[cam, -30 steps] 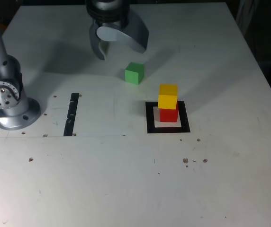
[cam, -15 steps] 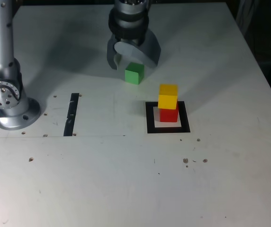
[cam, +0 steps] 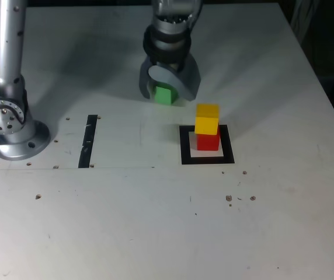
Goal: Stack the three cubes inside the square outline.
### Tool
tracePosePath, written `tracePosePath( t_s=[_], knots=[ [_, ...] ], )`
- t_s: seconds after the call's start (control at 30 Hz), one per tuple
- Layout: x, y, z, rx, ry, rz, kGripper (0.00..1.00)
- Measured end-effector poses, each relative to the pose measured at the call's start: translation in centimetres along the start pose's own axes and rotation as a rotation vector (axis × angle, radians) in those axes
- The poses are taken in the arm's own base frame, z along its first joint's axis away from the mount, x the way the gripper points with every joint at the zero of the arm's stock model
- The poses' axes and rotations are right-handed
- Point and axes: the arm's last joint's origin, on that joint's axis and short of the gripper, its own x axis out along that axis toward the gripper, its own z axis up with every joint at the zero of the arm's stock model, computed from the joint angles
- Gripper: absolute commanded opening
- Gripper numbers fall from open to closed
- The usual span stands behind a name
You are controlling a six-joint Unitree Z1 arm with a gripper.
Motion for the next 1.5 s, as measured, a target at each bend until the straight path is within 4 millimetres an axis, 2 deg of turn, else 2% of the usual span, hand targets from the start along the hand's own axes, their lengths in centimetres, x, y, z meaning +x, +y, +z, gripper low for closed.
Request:
tracePosePath(
  t_s=[0.27, 0.63, 0.83, 1.07, 1.23, 1.33, 1.5],
  knots=[
    [0.3, 0.1, 0.2, -0.012, -0.035, -0.001, 0.55],
    [-0.1, 0.1, -0.1, -0.014, -0.041, 0.002, 0.40],
    [-0.3, 0.1, -0.3, -0.014, -0.042, 0.000, 0.35],
    [-0.4, 0.1, -0.3, -0.014, -0.046, -0.005, 0.22],
    [-0.7, -0.1, -0.7, -0.009, -0.037, -0.021, 0.19],
    [-1.9, -0.2, -1.4, -0.015, -0.048, -0.034, 0.19],
    [-5.7, -0.6, -2.5, -0.050, -0.086, -0.044, 0.19]
  ],
)
